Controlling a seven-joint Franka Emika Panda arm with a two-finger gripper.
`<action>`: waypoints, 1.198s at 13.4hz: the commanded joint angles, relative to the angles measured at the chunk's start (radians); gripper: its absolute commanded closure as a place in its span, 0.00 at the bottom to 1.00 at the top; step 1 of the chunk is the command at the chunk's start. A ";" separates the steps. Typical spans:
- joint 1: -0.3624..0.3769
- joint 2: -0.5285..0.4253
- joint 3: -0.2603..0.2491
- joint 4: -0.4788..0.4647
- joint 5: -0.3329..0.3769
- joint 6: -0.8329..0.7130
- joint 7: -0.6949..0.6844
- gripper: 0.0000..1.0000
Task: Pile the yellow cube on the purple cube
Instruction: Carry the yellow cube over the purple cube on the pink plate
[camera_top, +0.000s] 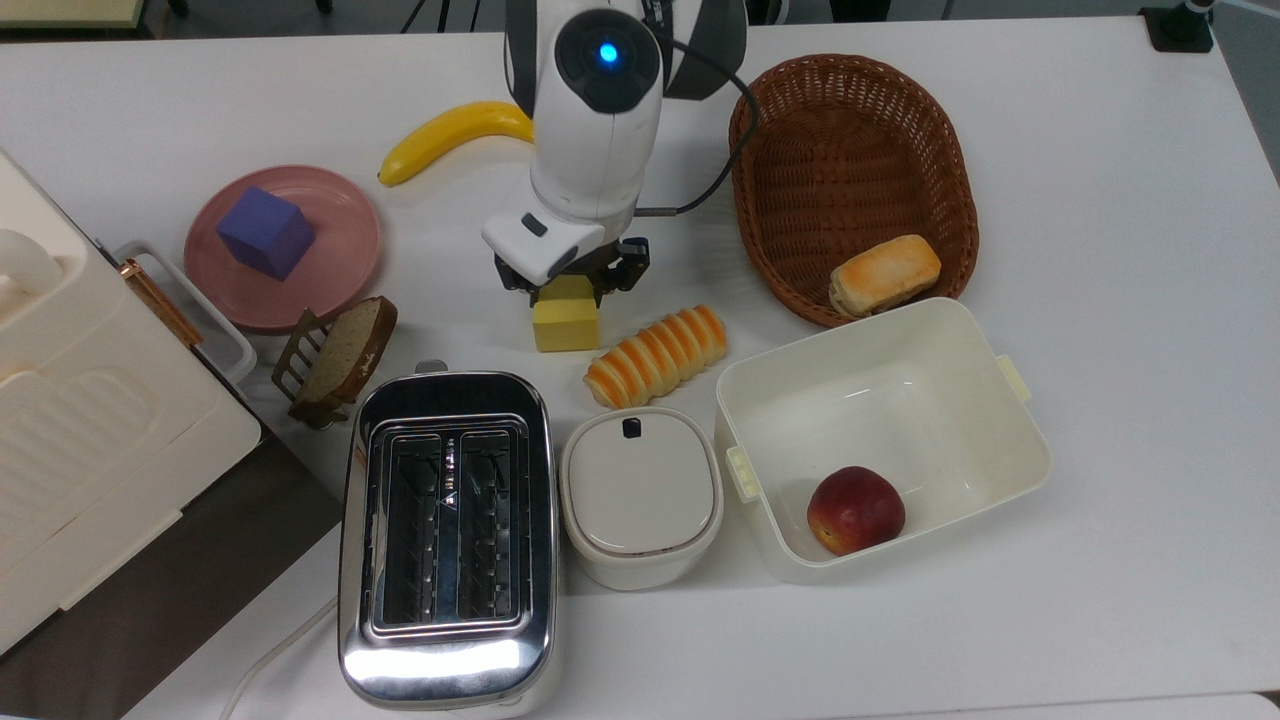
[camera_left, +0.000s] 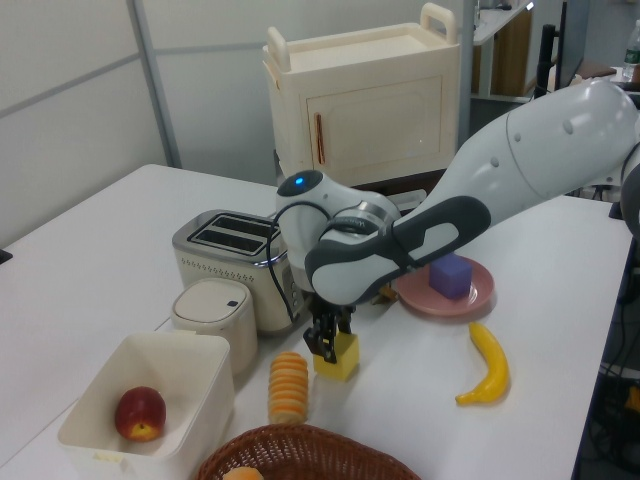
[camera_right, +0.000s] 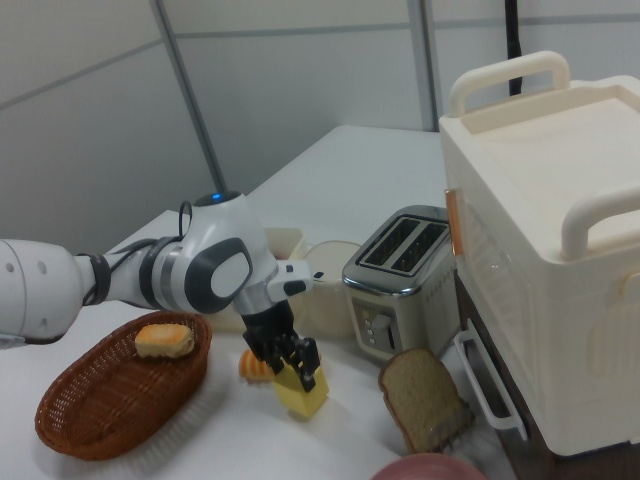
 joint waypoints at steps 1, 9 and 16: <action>-0.056 -0.148 0.012 -0.029 -0.014 -0.026 0.060 0.76; -0.289 -0.346 0.017 -0.024 0.026 -0.297 0.135 0.76; -0.496 -0.222 0.002 -0.031 0.026 -0.164 0.070 0.76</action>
